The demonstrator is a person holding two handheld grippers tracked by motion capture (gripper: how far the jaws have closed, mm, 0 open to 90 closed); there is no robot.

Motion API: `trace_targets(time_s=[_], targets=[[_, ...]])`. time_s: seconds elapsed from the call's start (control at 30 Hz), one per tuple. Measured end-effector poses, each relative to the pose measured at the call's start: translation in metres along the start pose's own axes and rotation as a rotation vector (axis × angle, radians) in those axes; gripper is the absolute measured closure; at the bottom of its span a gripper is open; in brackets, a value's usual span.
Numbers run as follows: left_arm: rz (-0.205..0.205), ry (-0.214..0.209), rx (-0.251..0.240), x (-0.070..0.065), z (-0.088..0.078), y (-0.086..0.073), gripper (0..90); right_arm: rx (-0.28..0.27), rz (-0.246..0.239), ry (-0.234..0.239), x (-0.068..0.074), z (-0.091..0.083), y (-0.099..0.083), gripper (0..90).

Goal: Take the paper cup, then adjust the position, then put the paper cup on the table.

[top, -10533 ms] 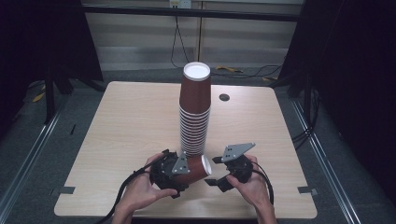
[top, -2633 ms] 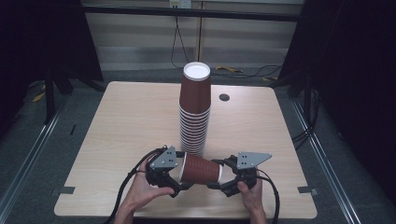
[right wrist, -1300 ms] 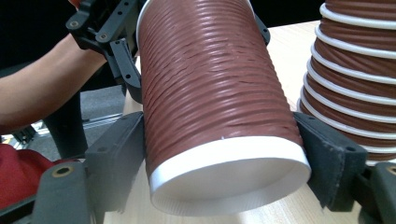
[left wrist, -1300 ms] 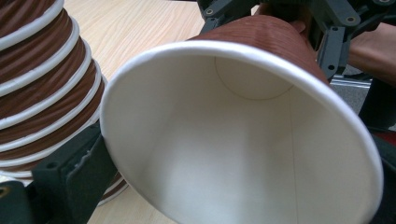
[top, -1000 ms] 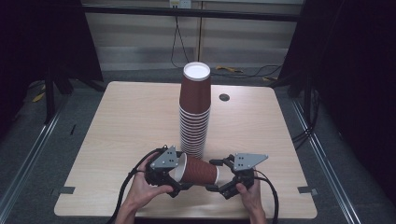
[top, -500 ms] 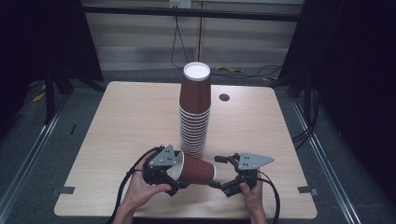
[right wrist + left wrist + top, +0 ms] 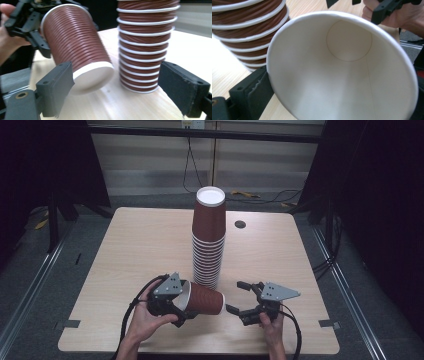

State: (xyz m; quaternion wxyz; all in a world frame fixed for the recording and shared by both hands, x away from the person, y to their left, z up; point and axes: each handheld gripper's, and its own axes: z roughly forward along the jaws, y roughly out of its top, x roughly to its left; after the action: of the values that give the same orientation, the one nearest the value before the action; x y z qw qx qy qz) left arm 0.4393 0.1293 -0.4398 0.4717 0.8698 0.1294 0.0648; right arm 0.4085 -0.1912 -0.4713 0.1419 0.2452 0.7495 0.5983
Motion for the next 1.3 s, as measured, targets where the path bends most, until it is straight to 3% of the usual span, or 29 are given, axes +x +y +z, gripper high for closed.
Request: trace_targets(time_s=[0.23, 0.37, 0.53, 0.73, 0.93, 1.1, 1.3], targets=[[-0.013, 0.013, 0.008, 0.002, -0.006, -0.003, 1.5, -0.005, 0.026, -0.101, -0.002, -0.002, -0.003, 12.7], [-0.015, 0.023, 0.012, 0.003, -0.009, -0.004, 1.5, -0.015, 0.011, -0.150, -0.002, -0.004, -0.003, 12.7], [-0.006, 0.032, 0.034, 0.004, -0.016, -0.004, 1.5, -0.039, -0.003, -0.270, 0.000, -0.008, -0.006, 12.8], [-0.019, 0.045, 0.040, 0.006, -0.025, -0.006, 1.5, -0.069, 0.043, -0.372, -0.005, -0.014, -0.013, 12.9], [-0.031, 0.055, 0.048, 0.013, -0.032, -0.010, 1.5, -0.078, 0.054, -0.450, -0.009, -0.013, -0.016, 12.9], [-0.057, 0.066, 0.052, 0.017, -0.038, -0.014, 1.5, -0.080, 0.079, -0.488, -0.011, -0.013, -0.022, 12.9], [-0.082, 0.097, 0.076, 0.022, -0.042, -0.017, 1.5, -0.080, 0.067, -0.554, -0.013, -0.011, -0.027, 13.4]])
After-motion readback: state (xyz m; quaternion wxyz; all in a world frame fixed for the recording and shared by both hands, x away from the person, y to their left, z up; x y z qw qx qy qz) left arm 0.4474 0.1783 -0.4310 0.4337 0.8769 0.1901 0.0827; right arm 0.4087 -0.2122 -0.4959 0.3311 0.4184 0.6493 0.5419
